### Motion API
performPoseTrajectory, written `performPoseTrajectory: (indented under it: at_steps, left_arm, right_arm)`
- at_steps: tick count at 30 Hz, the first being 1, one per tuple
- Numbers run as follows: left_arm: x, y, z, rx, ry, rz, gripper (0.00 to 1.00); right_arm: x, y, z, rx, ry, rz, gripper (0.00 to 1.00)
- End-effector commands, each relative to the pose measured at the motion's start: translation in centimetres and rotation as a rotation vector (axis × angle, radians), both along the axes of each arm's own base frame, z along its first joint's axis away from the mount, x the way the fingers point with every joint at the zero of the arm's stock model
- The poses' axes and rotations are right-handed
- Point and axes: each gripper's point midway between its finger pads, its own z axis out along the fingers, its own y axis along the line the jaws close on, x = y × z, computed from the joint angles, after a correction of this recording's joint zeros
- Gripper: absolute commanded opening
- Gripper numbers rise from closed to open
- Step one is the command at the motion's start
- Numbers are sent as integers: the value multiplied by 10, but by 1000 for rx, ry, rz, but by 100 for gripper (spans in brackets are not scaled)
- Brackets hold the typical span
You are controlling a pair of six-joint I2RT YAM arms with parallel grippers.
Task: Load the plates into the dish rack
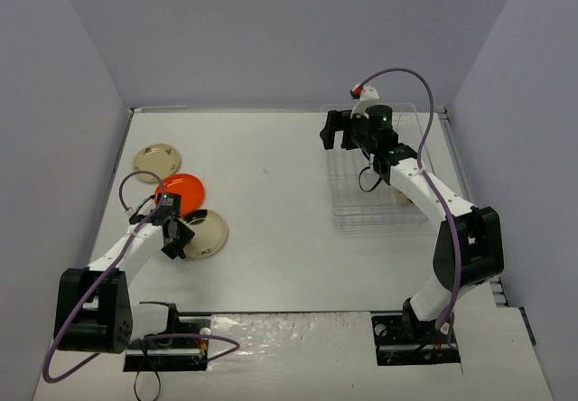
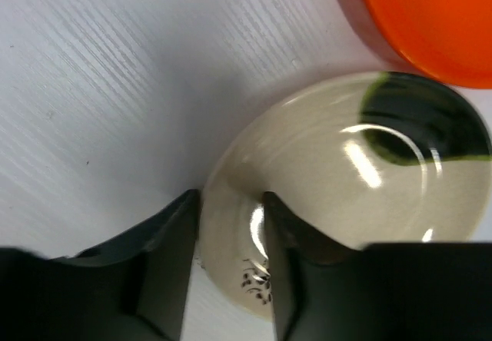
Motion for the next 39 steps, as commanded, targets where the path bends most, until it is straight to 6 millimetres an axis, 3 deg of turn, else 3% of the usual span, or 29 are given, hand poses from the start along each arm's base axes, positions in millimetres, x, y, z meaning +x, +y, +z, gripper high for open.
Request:
performPoseTrajectory:
  at_steps: [1,3,4,10,13,21,24,27,28,29,32,39]
  left_arm:
    - [17,-2,5,-14,-68,-4,26]
    - [19,-5,6,-27,-78,-12,4]
    - [19,-5,7,-27,-82,-14,0]
    - [31,-15,22,-42,-178,-89,0]
    - [43,-30,39,-48,-291,-193,0]
    - [66,-82,127,-13,-689,-513,0]
    - [71,-112,168,-21,-891,-651,0]
    - [68,-134,197,-20,-993,-769,0]
    - [67,-139,201,-5,-1003,-807,0]
    - [66,-146,206,-4,-1012,-834,0]
    - [64,-161,212,8,-1028,-921,0]
    - [60,-193,228,-16,-1102,-1050,0]
  right_arm:
    - [4,-9,54,52,-146,-42,100]
    - [3,-10,56,57,-150,-43,100]
    - [2,-10,57,60,-149,-44,100]
    - [-3,-5,64,74,-165,-15,100]
    - [-8,5,63,89,-158,52,100]
    - [-47,71,61,162,-168,504,100]
    - [-66,92,45,145,-139,689,100]
    - [-85,116,24,50,-128,845,100]
    - [-92,129,20,8,-134,891,100]
    - [-99,132,9,-46,-129,930,100]
    - [-113,149,2,-91,-121,993,100]
    - [-114,154,-8,-86,-82,1011,96]
